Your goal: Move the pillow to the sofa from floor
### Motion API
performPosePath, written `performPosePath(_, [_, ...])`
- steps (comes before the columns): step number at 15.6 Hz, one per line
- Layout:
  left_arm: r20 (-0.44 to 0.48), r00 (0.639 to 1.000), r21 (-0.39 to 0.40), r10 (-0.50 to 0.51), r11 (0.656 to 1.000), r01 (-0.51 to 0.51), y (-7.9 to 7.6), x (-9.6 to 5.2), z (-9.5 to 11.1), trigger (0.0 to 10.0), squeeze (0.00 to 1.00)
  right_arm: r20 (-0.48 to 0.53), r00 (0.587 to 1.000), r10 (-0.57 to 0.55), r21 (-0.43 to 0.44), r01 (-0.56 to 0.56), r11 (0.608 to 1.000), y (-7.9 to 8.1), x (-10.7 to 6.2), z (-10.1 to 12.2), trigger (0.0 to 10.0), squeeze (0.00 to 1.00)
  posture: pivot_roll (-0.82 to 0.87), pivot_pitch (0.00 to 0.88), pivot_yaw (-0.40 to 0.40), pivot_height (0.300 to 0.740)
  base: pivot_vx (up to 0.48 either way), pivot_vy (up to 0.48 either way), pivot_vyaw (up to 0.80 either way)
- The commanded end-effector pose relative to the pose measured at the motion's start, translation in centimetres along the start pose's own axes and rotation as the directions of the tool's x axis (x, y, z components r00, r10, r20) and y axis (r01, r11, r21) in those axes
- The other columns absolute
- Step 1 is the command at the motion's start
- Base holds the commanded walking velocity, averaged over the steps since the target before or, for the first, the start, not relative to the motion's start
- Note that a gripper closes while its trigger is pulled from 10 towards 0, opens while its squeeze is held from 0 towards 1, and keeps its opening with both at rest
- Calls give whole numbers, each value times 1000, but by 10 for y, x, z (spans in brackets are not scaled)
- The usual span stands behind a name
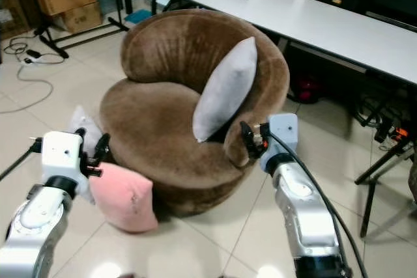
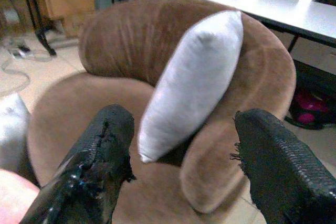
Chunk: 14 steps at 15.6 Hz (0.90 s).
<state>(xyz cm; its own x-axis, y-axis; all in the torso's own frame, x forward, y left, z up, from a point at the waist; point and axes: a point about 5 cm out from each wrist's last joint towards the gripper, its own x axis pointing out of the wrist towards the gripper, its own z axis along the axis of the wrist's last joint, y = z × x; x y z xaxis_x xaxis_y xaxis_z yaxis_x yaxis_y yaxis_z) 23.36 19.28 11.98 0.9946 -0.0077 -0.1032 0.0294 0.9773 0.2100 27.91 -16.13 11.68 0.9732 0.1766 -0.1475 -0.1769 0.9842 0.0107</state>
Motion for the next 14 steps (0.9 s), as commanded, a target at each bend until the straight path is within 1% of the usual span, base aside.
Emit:
performPosePath(1, [13, 1000, 3, -17, 1000, 17, -4, 3, 3, 10000, 0, -10, 1000, -16, -9, 16, 1000, -6, -1, -1, 10000, 0, 49, 0, -89, 740, 0, 300, -800])
performPosePath(5, [15, 1000, 7, -19, 1000, 19, -4, 3, 3, 10000, 0, -12, 1000, -15, -3, 15, 1000, -3, -1, -1, 10000, 0, 52, 0, -86, 740, 0, 310, -747])
performPosePath(11, [20, 1000, 8, -24, 1000, 24, -5, 6, 4, 10000, 0, -17, 1000, -25, -4, 25, 1000, -4, 1, -2, 10000, 0, 47, 0, -84, 740, 0, 347, 0])
performPosePath(14, [31, 999, -5, -12, 1000, 13, -8, 10, 7, 10000, 0, -25, 999, -21, -10, 21, 1000, -6, 4, -1, 10000, 0, 38, 0, -104, 740, 0, 349, 0])
